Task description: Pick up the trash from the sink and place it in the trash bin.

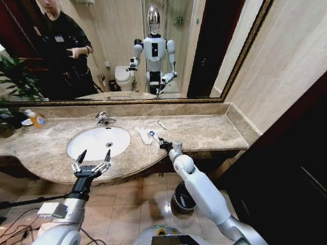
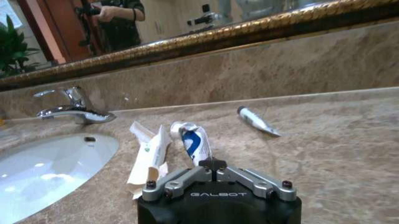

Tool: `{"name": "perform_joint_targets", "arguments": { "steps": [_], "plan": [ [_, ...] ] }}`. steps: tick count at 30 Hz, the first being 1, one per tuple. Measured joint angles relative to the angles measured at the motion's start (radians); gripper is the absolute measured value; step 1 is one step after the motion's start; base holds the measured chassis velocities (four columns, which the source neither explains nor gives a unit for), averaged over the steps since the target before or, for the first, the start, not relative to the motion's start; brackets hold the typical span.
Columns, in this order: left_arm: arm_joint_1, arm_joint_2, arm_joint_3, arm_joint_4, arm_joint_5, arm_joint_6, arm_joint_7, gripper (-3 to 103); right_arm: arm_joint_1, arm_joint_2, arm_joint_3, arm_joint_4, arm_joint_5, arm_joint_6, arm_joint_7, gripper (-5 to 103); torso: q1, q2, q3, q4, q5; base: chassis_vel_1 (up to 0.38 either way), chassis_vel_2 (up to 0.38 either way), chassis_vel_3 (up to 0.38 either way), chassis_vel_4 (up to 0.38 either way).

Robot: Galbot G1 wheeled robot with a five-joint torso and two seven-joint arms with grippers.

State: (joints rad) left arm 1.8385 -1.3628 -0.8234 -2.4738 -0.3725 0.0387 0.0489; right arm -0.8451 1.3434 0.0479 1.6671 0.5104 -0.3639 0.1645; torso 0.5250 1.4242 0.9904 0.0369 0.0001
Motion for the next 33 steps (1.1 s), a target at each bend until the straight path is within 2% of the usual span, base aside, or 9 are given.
{"name": "perform_joint_targets", "arguments": {
  "steps": [13,17,22,28,33],
  "plan": [
    [0.0,0.0,0.0,0.0,0.0,0.0,0.0,100,-0.192,-0.15,0.136,0.272,0.003,0.006,0.011,0,0.0,0.0,0.0,-0.0001,0.0001,0.0,0.0,0.0,0.0],
    [0.0,0.0,0.0,0.0,0.0,0.0,0.0,100,-0.326,-0.213,0.202,0.385,0.002,0.015,0.016,0,0.0,0.0,0.0,-0.0001,0.0,0.0,0.0,0.0,0.0],
    [0.0,0.0,0.0,0.0,0.0,0.0,0.0,100,-0.441,-0.258,0.234,0.472,-0.008,0.022,0.048,0,0.0,0.0,0.0,0.0,0.0003,0.0,0.0,0.0,0.0],
    [0.0,0.0,0.0,0.0,0.0,0.0,0.0,100,-0.556,-0.256,0.289,0.564,-0.014,0.022,0.085,0,0.0,0.0,0.0,0.0002,0.0001,0.0,0.0,0.0,0.0],
    [0.0,0.0,0.0,0.0,0.0,0.0,0.0,100,-0.713,-0.216,0.357,0.641,-0.08,0.04,0.071,0,0.0,0.0,0.0,0.0,0.0002,0.0,0.0,0.0,0.0]
  ]
}}
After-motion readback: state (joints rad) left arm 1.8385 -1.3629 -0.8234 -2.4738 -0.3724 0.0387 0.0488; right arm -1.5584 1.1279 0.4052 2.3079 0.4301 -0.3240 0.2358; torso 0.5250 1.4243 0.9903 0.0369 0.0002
